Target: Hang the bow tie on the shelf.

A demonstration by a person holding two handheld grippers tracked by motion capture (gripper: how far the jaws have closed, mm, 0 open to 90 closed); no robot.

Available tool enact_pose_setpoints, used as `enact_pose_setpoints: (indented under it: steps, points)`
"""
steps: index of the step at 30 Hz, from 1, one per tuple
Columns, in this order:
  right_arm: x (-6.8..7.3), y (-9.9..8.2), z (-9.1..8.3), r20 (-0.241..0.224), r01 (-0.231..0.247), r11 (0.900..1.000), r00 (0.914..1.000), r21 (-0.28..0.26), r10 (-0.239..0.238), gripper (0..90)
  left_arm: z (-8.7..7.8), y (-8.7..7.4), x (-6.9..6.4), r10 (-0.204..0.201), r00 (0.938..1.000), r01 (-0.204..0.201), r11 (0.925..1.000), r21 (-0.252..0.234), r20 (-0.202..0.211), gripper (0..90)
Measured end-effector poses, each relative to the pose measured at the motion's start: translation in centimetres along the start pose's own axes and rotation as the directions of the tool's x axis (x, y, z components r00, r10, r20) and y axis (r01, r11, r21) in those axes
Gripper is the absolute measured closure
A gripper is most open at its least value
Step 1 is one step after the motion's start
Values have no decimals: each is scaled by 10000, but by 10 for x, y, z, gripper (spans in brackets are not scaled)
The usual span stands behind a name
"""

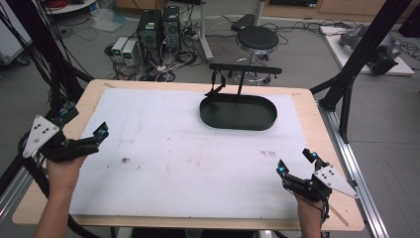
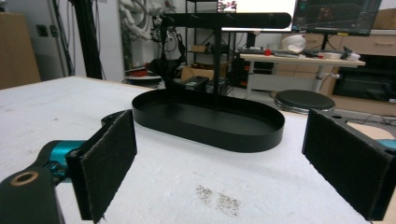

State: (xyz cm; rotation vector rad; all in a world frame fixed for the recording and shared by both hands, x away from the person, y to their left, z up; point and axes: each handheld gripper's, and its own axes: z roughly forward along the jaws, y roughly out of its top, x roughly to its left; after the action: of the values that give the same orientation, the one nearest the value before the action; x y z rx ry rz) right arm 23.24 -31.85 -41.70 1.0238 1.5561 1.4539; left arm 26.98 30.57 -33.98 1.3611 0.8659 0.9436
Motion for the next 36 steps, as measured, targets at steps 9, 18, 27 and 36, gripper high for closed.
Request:
enact_pose_setpoints:
  steps: [9, 18, 27, 36]
  points:
    - [0, -2, 1, 414, 126, 9998, 9991, 140, -131, 7, -21, -39, -11, 63, 9987, -48, 9996, 296, -510, 17]
    - [-5, 0, -6, 573, -107, 9999, 9983, -48, 109, 7, -24, -50, -15, -27, 9995, 47, 9981, 618, -328, 17]
    - [-3, 0, -7, 627, -80, 9999, 9980, -106, 86, 7, -28, -60, -16, -100, 9993, 126, 9974, 708, -364, 17]
    - [-3, 0, -9, 691, -39, 9999, 9976, -145, 49, 7, -29, -65, -15, -58, 9982, 92, 9984, 563, -603, 17]
